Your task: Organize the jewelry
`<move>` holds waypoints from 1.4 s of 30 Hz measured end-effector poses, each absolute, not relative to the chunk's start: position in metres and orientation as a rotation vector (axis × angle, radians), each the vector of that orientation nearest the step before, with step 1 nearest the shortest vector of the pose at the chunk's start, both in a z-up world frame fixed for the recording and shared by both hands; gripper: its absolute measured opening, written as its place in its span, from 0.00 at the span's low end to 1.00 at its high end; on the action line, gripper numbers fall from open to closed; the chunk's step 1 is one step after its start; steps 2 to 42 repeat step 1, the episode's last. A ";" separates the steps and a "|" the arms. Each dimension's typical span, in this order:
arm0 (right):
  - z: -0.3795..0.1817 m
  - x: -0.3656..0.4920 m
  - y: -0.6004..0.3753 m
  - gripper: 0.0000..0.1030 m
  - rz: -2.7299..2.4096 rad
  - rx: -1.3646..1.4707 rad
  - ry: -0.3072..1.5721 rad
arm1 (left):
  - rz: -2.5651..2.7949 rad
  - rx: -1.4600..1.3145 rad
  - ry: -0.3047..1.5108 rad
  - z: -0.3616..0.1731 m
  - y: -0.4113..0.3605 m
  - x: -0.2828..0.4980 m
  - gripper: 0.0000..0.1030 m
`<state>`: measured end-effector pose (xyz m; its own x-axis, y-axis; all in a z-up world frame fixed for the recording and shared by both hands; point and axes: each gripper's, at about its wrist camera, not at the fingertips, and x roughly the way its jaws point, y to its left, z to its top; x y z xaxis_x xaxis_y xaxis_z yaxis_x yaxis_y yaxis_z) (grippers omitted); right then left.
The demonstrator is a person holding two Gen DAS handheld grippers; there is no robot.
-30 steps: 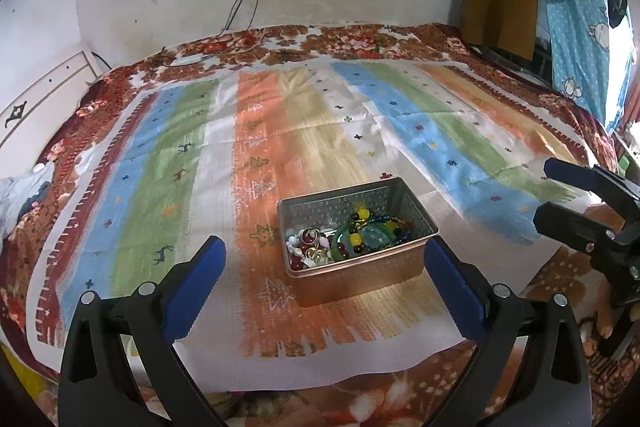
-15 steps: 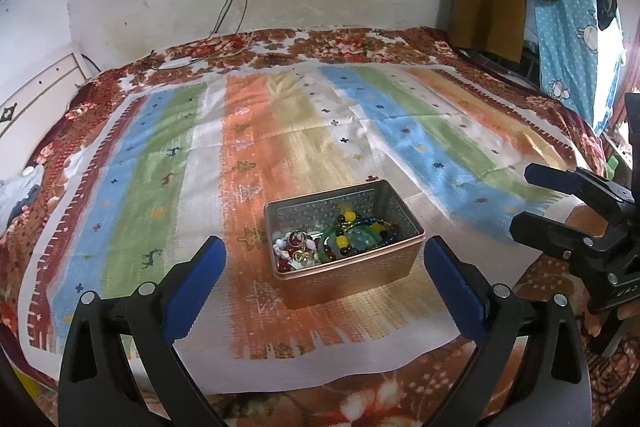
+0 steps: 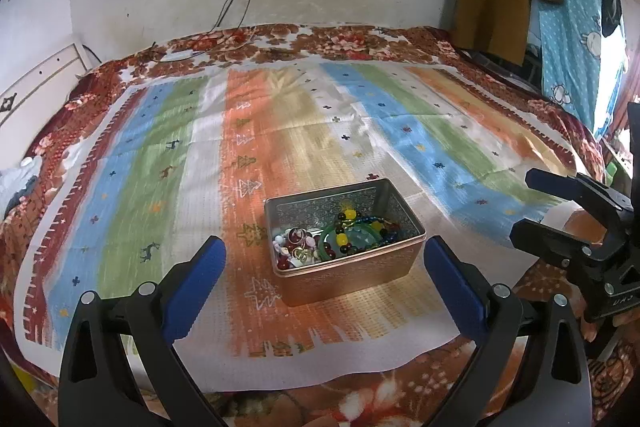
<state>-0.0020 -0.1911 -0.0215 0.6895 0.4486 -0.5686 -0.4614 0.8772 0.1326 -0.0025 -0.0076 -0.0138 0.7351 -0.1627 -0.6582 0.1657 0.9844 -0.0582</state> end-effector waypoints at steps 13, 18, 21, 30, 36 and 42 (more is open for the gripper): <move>-0.022 -0.002 -0.192 0.95 0.509 -0.022 0.630 | -0.183 0.003 0.725 -0.014 -0.007 -0.002 0.95; -0.022 -0.002 -0.192 0.95 0.509 -0.022 0.630 | -0.183 0.003 0.725 -0.014 -0.007 -0.002 0.95; -0.022 -0.002 -0.192 0.95 0.509 -0.022 0.630 | -0.183 0.003 0.725 -0.014 -0.007 -0.002 0.95; -0.022 -0.002 -0.192 0.95 0.509 -0.022 0.630 | -0.183 0.003 0.725 -0.014 -0.007 -0.002 0.95; -0.022 -0.002 -0.192 0.95 0.509 -0.022 0.630 | -0.183 0.003 0.725 -0.014 -0.007 -0.002 0.95; -0.022 -0.002 -0.192 0.95 0.509 -0.022 0.630 | -0.183 0.003 0.725 -0.014 -0.007 -0.002 0.95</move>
